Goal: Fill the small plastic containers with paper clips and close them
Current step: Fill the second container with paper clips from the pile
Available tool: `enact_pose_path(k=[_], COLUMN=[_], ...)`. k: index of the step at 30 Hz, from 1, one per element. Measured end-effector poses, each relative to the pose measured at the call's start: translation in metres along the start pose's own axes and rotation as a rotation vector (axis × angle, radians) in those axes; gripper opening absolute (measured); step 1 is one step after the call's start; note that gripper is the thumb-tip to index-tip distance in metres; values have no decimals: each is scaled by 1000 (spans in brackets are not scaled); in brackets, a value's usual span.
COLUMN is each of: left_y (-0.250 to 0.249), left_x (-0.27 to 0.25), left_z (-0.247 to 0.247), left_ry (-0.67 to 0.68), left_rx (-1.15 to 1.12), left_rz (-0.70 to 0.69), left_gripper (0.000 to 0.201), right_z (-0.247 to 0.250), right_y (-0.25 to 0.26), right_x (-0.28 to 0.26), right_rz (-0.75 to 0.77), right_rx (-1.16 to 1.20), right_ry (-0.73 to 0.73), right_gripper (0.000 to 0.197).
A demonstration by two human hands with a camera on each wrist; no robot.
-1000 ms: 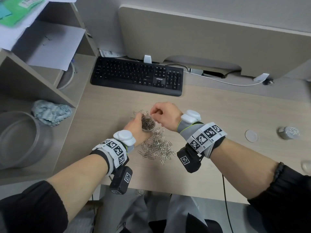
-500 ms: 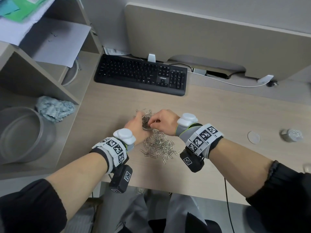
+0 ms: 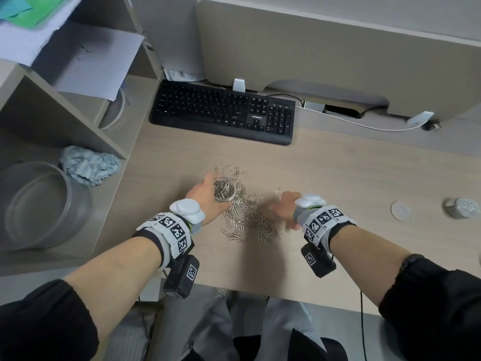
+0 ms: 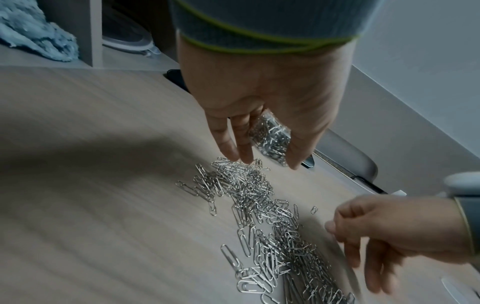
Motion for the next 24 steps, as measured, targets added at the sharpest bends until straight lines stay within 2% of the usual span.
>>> enact_pose_path(k=[3, 6, 9, 12, 17, 20, 22, 24], left_y=[3, 6, 13, 21, 34, 36, 37, 38], left_x=[-2, -5, -5, -6, -6, -7, -8, -8], left_z=[-1, 0, 3, 7, 9, 8, 9, 10], left_ry=[0, -2, -9, -15, -15, -9, -12, -16], left_rx=[6, 8, 16, 2, 6, 2, -4, -5], left_rz=[-1, -7, 7, 23, 60, 61, 63, 71], left_gripper=[66, 64, 65, 65, 65, 64, 63, 64], right_z=[-37, -51, -42, -22, -19, -48, -65, -64], right_y=[3, 18, 34, 45, 54, 62, 66, 72], right_x=[-2, 14, 29, 29, 13, 15, 18, 22], right_rz=[9, 45, 59, 124, 246, 339, 350, 332], right_rx=[-41, 102, 201, -43, -408, -624, -698, -697], right_ry=[225, 150, -25, -122, -49, 61, 106, 56], right_gripper=[27, 36, 36, 38, 85, 111, 117, 113])
Point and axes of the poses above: each hand's wrist, its own x-axis towards the middle knuckle, its own z-axis out of the back of the hand, y = z × x, the point moved 10 cm from there along x, towards the middle knuckle, and after that the axes turned 13 degrees about z, right-handed, at the moved point
